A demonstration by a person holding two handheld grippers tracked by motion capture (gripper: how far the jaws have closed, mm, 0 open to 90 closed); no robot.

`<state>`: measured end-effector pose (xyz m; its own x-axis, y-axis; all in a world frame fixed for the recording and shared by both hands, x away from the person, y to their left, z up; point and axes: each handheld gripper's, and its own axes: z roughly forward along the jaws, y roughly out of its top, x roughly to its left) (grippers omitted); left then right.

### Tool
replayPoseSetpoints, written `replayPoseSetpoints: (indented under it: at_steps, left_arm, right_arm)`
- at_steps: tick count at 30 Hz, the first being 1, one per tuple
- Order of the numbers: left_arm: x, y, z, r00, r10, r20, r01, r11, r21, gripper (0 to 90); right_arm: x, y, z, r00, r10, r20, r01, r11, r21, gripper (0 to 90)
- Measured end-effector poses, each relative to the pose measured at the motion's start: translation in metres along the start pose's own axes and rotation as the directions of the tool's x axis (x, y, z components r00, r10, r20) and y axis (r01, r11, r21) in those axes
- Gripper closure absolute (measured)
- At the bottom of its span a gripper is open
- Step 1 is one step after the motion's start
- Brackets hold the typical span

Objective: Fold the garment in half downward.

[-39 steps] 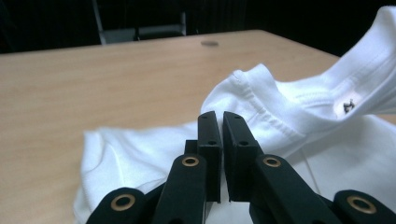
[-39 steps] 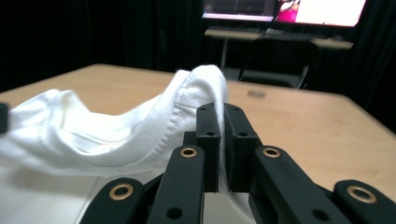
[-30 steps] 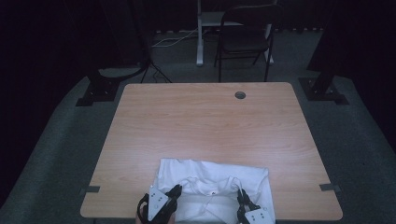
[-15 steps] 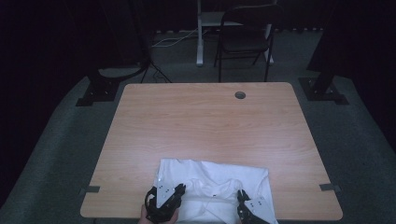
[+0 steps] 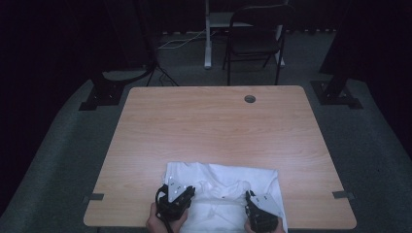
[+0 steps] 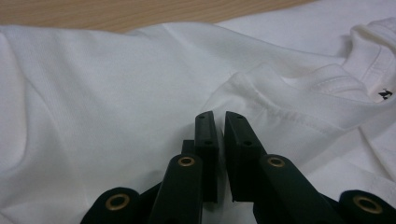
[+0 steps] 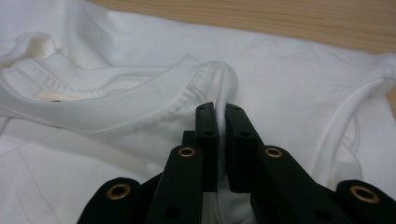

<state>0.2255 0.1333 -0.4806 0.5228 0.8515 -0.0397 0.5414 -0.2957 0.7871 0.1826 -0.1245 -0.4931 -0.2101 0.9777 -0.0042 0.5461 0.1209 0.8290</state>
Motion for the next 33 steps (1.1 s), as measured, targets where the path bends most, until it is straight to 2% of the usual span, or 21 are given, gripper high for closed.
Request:
replayPoseSetpoints:
  at_steps: [3, 9, 10, 15, 19, 23, 27, 33]
  left_arm:
    - [0.008, 0.013, 0.012, 1.0000, -0.009, -0.001, 0.009, 0.9995, 0.030, 84.6]
    - [0.026, 0.032, 0.030, 0.9979, -0.057, 0.029, 0.056, 0.9967, 0.058, 84.3]
    - [0.030, 0.036, 0.034, 0.9976, -0.062, 0.031, 0.060, 0.9960, 0.066, 84.2]
    - [0.040, 0.045, 0.044, 0.9961, -0.081, 0.035, 0.079, 0.9945, 0.069, 84.0]
    - [0.045, 0.050, 0.050, 0.9959, -0.085, 0.033, 0.082, 0.9941, 0.070, 83.7]
    - [0.045, 0.050, 0.051, 0.9964, -0.078, 0.033, 0.076, 0.9950, 0.065, 83.4]
    - [0.047, 0.050, 0.052, 0.9952, -0.090, 0.039, 0.087, 0.9945, 0.058, 83.4]
    - [0.052, 0.054, 0.057, 0.9941, -0.101, 0.040, 0.099, 0.9935, 0.056, 83.4]
  right_arm:
    - [-0.003, 0.017, 0.016, 0.9998, -0.019, 0.006, 0.018, 0.999, 0.049, 85.2]
    - [-0.014, 0.042, 0.040, 0.9999, 0.008, -0.015, -0.006, 0.993, 0.114, 84.7]
    - [-0.017, 0.050, 0.044, 0.9994, 0.011, -0.033, -0.006, 0.988, 0.153, 84.4]
    - [-0.022, 0.061, 0.054, 0.9982, 0.029, -0.053, -0.019, 0.982, 0.186, 84.0]
    - [-0.024, 0.069, 0.067, 0.9986, 0.033, -0.042, -0.024, 0.982, 0.189, 83.5]
    - [-0.025, 0.071, 0.071, 0.9989, 0.031, -0.036, -0.024, 0.983, 0.183, 83.3]
    - [-0.024, 0.071, 0.072, 0.9988, 0.037, -0.031, -0.031, 0.985, 0.171, 83.3]
    - [-0.022, 0.075, 0.079, 0.9998, 0.021, -0.006, -0.020, 0.986, 0.165, 83.4]
